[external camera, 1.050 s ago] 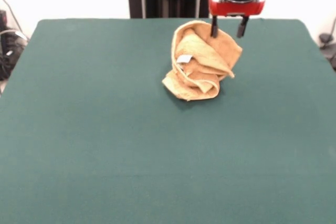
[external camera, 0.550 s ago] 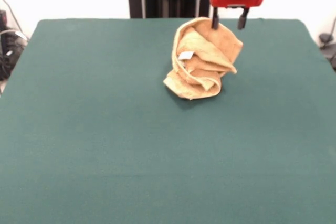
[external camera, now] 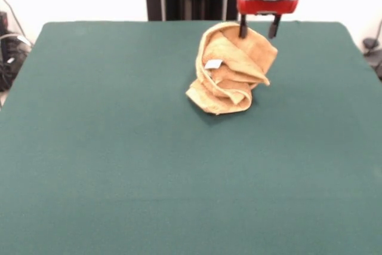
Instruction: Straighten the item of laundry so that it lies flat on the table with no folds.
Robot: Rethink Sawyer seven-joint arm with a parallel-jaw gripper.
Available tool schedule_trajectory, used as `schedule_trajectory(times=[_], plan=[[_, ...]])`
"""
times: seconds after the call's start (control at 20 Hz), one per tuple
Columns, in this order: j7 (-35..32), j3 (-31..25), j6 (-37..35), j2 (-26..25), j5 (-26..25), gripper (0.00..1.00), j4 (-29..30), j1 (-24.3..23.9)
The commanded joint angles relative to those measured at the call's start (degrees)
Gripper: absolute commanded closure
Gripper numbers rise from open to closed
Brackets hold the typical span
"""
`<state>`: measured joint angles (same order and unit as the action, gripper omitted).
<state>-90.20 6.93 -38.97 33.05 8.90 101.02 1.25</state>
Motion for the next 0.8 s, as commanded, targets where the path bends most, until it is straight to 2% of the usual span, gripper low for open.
schedule_trajectory(times=[0.05,0.25,0.6,0.65,0.8], plan=[[-13.28,-3.4,5.18,-8.39,1.38,0.0,-2.15,1.65],[-13.02,-3.7,7.75,-10.61,1.43,0.0,-3.07,1.59],[-12.43,-3.29,8.69,-11.08,1.17,0.0,-3.08,1.73],[-11.97,-3.35,10.56,-10.95,0.84,1.0,-3.02,1.66],[-12.81,-1.99,10.68,-10.79,0.53,1.0,-3.64,2.54]])
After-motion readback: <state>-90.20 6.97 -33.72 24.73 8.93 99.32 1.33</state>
